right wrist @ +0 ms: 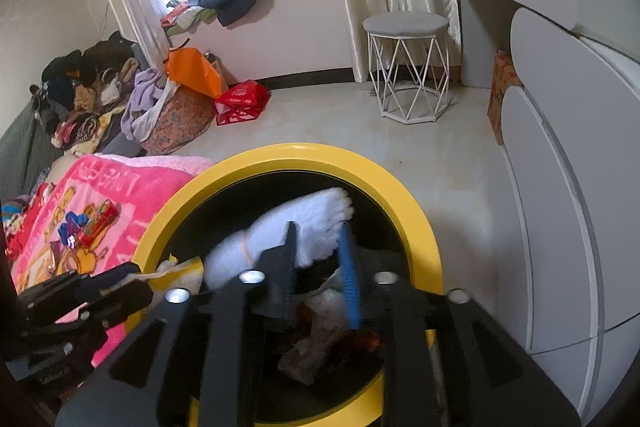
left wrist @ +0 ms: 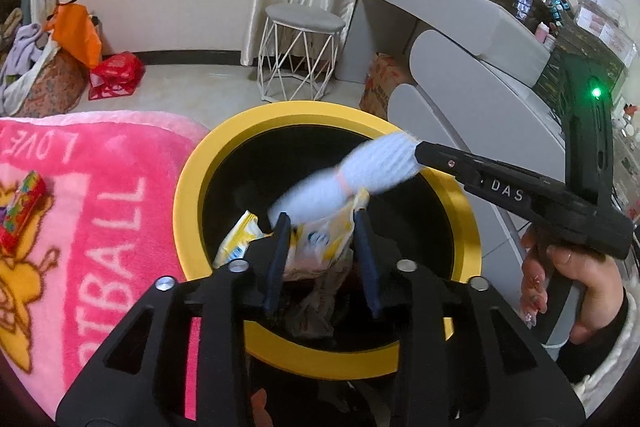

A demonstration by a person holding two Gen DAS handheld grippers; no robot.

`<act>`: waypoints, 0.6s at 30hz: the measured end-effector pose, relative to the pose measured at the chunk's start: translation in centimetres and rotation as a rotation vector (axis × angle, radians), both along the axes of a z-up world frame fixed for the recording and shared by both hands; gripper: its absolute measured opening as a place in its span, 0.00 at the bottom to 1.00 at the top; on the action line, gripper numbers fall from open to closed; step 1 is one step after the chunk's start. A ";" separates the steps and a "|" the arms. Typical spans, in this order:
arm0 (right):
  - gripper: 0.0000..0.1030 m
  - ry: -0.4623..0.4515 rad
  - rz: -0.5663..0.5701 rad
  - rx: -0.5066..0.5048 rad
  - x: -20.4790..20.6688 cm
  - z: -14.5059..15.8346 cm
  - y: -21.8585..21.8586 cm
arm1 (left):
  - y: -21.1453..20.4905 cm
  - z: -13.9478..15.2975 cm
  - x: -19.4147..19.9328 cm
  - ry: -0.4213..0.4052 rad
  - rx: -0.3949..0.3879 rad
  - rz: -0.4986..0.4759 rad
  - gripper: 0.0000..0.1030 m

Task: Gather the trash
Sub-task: 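Open both tools to drop the chip bag and mesh net into the bin, then move both open tools back over the remaining trash on the blanket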

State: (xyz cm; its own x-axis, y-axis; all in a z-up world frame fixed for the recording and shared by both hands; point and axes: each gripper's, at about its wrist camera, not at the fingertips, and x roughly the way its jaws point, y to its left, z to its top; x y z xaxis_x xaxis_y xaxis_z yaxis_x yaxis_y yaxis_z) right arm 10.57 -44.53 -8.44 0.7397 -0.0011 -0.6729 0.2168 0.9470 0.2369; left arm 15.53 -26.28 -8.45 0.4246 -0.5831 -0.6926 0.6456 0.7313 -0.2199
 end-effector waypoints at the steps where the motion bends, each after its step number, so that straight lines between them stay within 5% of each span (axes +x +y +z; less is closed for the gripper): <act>1: 0.35 -0.003 -0.003 0.003 0.0 0.0 0.0 | 0.2 0.1 0.0 0.000 -0.002 0.009 0.50; 3: 0.39 -0.003 -0.008 0.004 -0.1 0.0 0.2 | 0.6 0.3 0.0 0.002 -0.014 0.026 0.71; 6: 0.47 -0.010 -0.011 0.004 -0.1 0.2 0.3 | 1.2 0.9 -0.2 -0.016 -0.026 0.054 0.89; 18: 0.51 -0.041 0.027 -0.028 -0.4 2.0 1.9 | 3.6 3.2 -1.3 -0.088 -0.041 0.114 0.90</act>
